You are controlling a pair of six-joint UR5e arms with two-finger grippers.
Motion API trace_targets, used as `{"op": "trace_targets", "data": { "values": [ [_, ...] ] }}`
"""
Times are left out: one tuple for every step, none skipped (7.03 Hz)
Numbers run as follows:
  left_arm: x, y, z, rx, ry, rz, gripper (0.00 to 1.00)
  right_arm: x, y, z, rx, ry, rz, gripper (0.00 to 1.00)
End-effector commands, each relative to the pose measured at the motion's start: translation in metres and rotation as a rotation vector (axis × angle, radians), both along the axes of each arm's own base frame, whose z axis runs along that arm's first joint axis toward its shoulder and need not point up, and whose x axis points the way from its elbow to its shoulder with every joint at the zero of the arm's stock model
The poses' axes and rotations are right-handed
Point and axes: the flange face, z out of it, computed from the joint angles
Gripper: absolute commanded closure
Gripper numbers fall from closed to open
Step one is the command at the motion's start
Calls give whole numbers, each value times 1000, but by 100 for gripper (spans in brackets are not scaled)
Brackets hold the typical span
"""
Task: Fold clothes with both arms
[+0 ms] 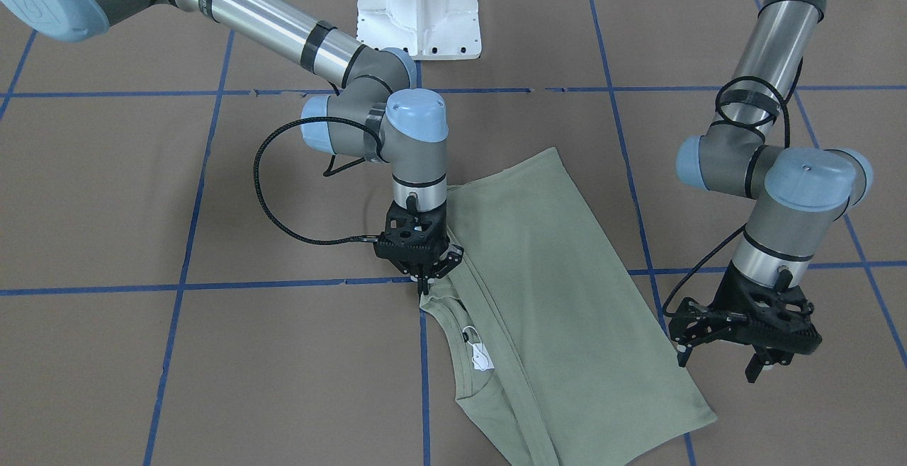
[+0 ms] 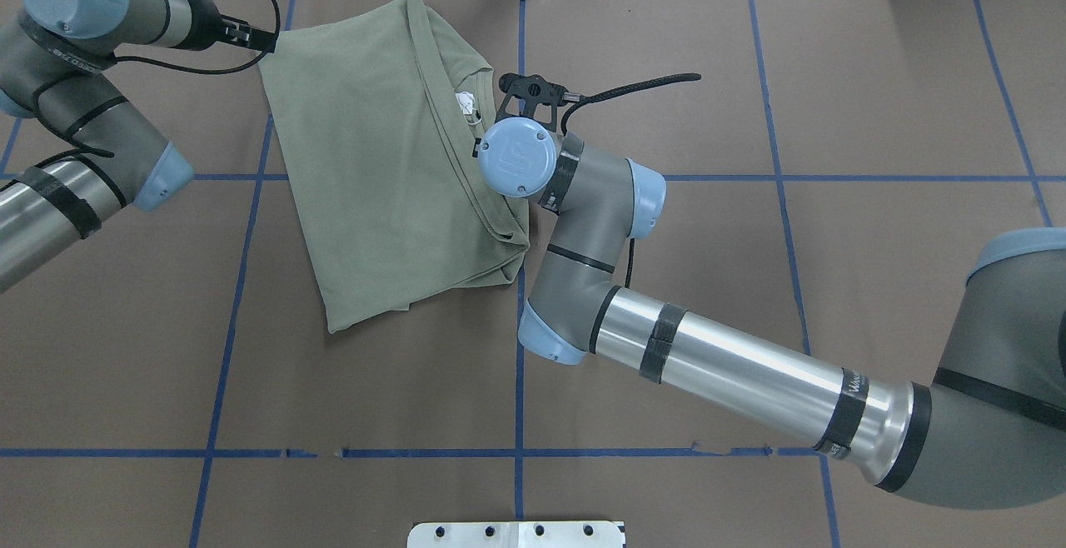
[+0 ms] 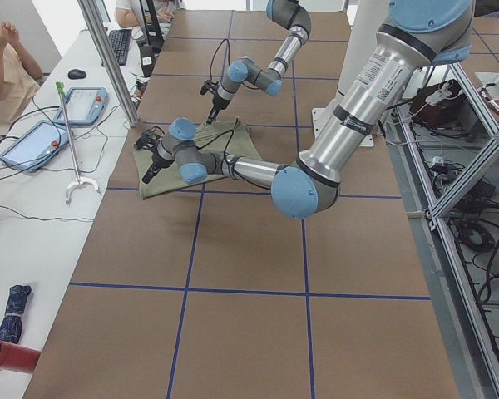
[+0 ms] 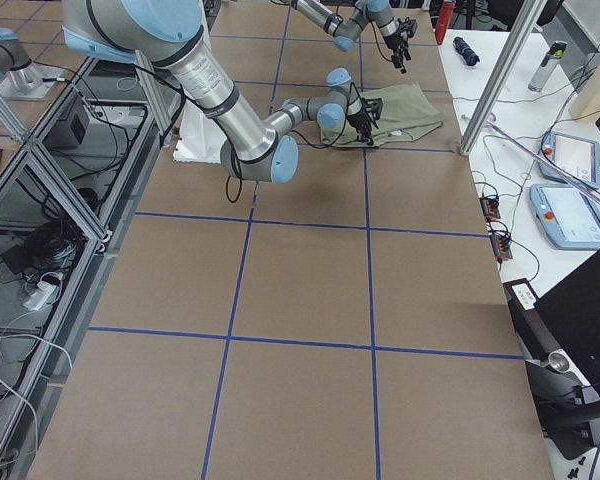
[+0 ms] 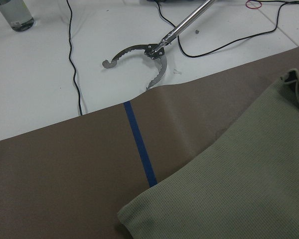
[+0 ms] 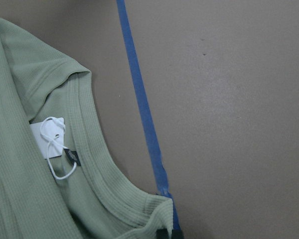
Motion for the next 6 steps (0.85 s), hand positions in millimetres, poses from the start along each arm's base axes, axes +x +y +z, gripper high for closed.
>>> {"op": "trace_targets", "data": {
  "values": [
    [-1, 6, 6, 21, 15, 3, 0, 39, 24, 1, -12, 14, -5, 100],
    [-1, 6, 7, 20, 14, 3, 0, 69, 74, 25, -4, 0, -33, 100],
    [-1, 6, 7, 20, 14, 3, 0, 96, 125, 44, 21, -12, -56, 100],
    [-1, 6, 7, 20, 14, 3, 0, 110, 172, 51, 45, 12, -60, 100],
    [-1, 6, 5, 23, 15, 3, 0, 116, 205, 60, 29, 13, -51, 100],
    [-1, 6, 4, 24, 16, 3, 0, 115, 216, 67, 37, 27, -52, 100]
  ]
}}
